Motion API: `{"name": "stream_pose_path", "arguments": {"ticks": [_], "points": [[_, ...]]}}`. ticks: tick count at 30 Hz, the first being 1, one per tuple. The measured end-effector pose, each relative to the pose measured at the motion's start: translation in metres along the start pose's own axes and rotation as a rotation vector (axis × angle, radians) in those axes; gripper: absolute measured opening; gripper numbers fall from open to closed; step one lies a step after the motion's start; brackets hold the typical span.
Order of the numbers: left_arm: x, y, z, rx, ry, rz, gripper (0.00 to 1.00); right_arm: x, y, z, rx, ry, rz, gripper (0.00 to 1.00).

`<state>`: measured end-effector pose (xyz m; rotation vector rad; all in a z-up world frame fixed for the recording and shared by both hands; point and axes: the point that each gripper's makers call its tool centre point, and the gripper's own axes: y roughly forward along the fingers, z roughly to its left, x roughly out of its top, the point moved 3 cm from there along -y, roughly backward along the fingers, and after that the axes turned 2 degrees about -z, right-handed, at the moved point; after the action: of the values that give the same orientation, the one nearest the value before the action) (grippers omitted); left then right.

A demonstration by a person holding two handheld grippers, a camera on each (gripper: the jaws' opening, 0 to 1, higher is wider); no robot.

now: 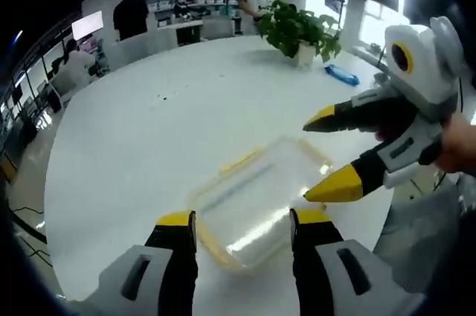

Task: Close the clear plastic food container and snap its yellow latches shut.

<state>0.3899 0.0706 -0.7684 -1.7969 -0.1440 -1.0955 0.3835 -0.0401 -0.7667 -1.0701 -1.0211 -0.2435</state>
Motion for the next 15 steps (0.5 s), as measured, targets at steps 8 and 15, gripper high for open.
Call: {"name": "stream_pose_path", "arguments": {"ticks": [8, 15], "points": [[-0.013, -0.001, 0.012, 0.055, -0.104, -0.031, 0.48, -0.007, -0.002, -0.012, -0.031, 0.126, -0.06, 0.58], [-0.016, -0.003, 0.02, 0.053, -0.276, -0.088, 0.46, -0.021, -0.001, -0.018, -0.037, 0.257, -0.067, 0.58]]}}
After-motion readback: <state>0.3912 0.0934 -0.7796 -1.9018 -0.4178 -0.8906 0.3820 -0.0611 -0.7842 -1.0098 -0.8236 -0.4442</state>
